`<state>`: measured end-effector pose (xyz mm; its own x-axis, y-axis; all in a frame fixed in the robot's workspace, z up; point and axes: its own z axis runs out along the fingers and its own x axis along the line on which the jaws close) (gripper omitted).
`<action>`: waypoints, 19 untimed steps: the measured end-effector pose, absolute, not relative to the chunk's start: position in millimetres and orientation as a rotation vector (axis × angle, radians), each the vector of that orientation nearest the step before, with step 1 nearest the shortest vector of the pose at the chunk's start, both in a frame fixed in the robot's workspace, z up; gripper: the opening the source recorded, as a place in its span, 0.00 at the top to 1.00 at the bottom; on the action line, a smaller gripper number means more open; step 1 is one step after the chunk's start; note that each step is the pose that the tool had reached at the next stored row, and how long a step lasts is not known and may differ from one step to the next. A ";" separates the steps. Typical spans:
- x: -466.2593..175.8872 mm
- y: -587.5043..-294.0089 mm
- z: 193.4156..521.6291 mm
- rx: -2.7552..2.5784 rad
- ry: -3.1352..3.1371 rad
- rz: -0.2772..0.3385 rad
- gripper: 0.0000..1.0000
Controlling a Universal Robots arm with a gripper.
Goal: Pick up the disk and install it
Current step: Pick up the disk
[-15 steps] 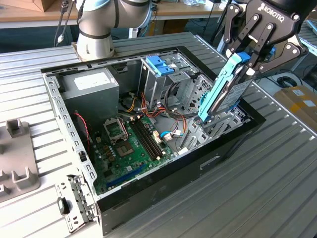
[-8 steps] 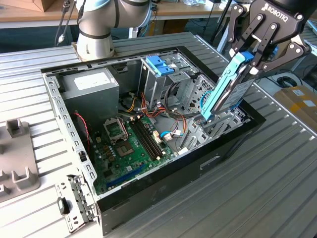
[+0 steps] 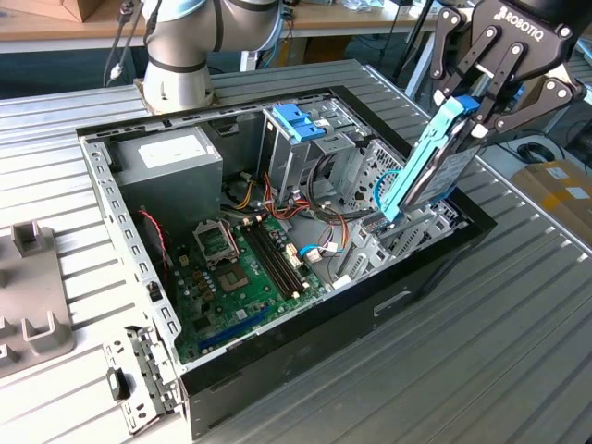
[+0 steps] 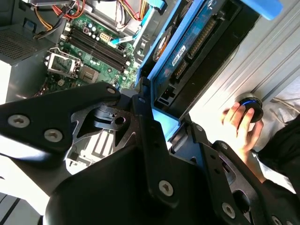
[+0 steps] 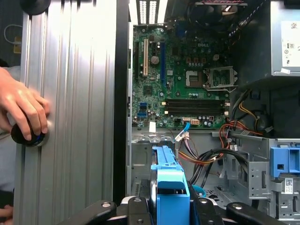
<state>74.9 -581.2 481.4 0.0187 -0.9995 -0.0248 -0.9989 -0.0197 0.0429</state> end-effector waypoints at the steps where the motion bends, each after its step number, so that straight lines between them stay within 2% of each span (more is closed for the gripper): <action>1: 76.0 -581.2 481.3 2.233 -2.190 -0.075 0.63; 4: 79.2 -581.2 481.2 2.233 -2.190 -0.075 0.63; 6: 103.4 -581.2 480.0 2.233 -2.190 -0.075 0.63; 19: 104.5 -581.2 480.0 2.233 -2.190 -0.075 0.63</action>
<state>104.5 -581.2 480.0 0.0187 -0.9995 -0.0248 -0.9989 -0.0198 0.0430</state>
